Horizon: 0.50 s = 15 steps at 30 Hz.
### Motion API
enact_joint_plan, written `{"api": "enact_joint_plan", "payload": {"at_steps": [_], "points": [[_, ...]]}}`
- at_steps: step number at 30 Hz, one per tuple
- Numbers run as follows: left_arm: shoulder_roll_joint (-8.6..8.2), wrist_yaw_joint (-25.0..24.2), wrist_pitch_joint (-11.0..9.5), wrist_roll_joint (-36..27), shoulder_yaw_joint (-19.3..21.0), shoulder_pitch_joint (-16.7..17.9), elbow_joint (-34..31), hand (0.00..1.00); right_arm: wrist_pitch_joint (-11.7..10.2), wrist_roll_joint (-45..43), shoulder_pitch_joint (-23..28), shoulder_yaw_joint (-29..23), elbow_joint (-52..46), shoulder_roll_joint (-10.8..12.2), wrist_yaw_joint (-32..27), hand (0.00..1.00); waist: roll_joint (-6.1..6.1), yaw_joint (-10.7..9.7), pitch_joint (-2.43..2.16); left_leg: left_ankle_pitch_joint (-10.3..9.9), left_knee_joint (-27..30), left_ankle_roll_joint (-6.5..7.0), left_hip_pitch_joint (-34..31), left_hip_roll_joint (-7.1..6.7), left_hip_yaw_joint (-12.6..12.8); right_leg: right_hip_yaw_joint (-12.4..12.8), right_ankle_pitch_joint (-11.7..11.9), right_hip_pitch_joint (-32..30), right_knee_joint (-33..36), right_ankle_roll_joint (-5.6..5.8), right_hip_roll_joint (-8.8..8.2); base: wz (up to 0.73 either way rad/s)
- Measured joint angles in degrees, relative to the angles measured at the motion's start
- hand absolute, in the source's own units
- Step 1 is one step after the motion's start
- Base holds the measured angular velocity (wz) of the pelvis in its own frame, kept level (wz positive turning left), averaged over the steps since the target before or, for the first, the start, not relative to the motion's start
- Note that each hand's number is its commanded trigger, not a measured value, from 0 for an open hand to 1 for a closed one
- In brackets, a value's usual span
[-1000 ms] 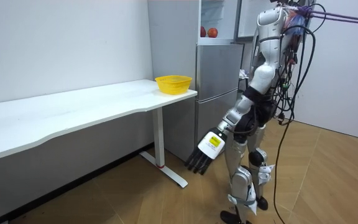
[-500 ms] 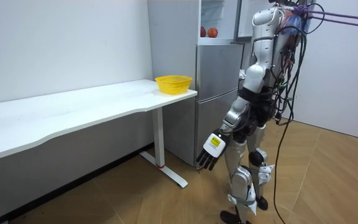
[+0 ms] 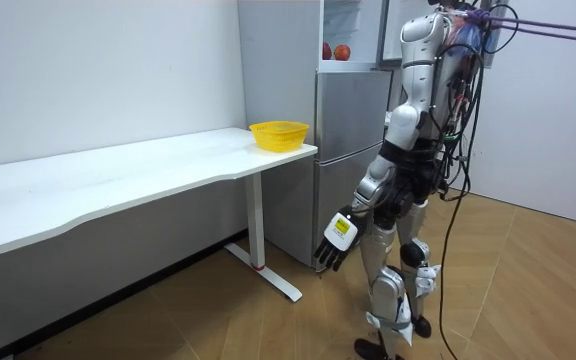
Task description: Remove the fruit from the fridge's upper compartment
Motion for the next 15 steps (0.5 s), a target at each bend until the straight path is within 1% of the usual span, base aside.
{"api": "enact_joint_plan", "payload": {"at_steps": [2, 4, 5, 6, 8, 9, 11, 13, 14, 15], "points": [[0.00, 0.1, 0.0, 0.4, 0.0, 0.0, 0.0, 0.00, -0.1, 0.0, 0.0, 0.0, -1.5, 0.2, -0.7, 0.00, 0.01, -0.2, 0.00, 0.0, 0.0, 0.00, -0.1, 0.00, 0.0, 0.0, 0.0, 0.0, 0.0, 0.00, 0.00, 0.00], [-0.04, 0.2, -0.1, 1.1, 0.0, -0.1, 0.0, 0.00, -1.1, 0.6, -0.4, 0.0, -2.7, 0.3, -1.7, 0.00, 0.07, -0.6, -0.06, 0.0, 0.0, 0.00, -0.4, 0.01, 0.0, 0.1, 0.0, -0.5, 0.2, 0.01, 0.01, 0.00], [-0.04, 0.3, -0.1, 1.2, 0.0, -0.1, 0.0, 0.00, -1.2, 0.6, -0.4, 0.0, -3.5, 0.3, -2.0, 0.00, 0.10, -0.8, -0.06, 0.0, 0.0, 0.01, -0.6, 0.01, 0.0, 0.1, 0.1, -0.7, 0.2, 0.01, 0.02, 0.00], [-0.03, 0.5, -0.1, 1.5, 0.0, -0.1, 0.0, 0.00, -1.7, 0.6, -0.5, -0.2, -5.0, 0.3, -2.6, 0.00, 0.16, -1.3, -0.09, 0.0, 0.1, 0.02, -0.9, 0.02, 0.0, 0.0, 0.2, -0.7, 0.4, 0.02, 0.05, 0.00], [-0.05, 0.7, -0.4, 1.5, -0.1, 0.0, 0.0, 0.00, -2.3, 0.5, -0.1, -0.8, -8.6, 0.3, -3.7, 0.00, 0.15, -1.8, -0.09, 0.0, 0.1, 0.02, -0.8, 0.02, 0.2, 0.3, 0.3, -0.8, 0.3, 0.02, 0.08, -0.02], [-0.05, 0.9, -0.6, 1.6, -0.1, 0.1, 0.0, 0.00, -2.9, 0.4, 0.1, -1.4, -11.1, 0.3, -4.4, 0.00, 0.14, -2.5, -0.11, 0.0, 0.1, 0.02, -0.8, 0.01, 0.2, 0.3, 0.3, -0.7, 0.2, 0.03, 0.07, 0.00], [-0.08, 1.1, -0.7, 1.6, -0.1, 0.0, -0.1, 0.00, -3.4, 0.1, 1.1, -2.4, -17.2, 0.5, -5.6, 0.00, 0.24, -3.4, -0.13, 0.0, 0.1, 0.02, -0.8, 0.03, 0.4, 0.4, 0.3, -0.9, 0.2, 0.03, 0.08, -0.04], [-0.30, 1.2, -1.0, 1.5, -0.6, 0.1, -0.1, 0.00, -3.4, 0.3, 3.8, -3.3, -30.8, 1.9, -7.9, 0.00, 0.41, -3.8, -0.21, 0.0, 0.1, 0.02, -0.8, 0.10, 1.4, 0.8, 0.3, -1.3, 0.3, 0.03, 0.13, -0.16], [-0.28, 1.4, -1.1, 1.5, -1.0, 0.0, -0.2, 0.00, -3.4, 0.5, 4.0, -3.2, -34.1, 2.0, -8.4, 0.00, 0.40, -4.0, -0.21, 0.0, 0.1, 0.02, -0.8, 0.13, 1.9, 1.0, 0.3, -1.6, 0.4, 0.01, 0.12, -0.25], [-0.27, 1.5, -1.1, 1.6, -1.3, -0.1, -0.2, 0.00, -3.5, 0.6, 4.5, -3.0, -40.4, 2.1, -9.2, 0.00, 0.63, -4.1, -0.21, 0.0, 0.1, 0.02, -0.7, 0.19, 3.0, 1.8, 0.3, -1.9, 0.7, 0.01, 0.16, -0.28]]}}
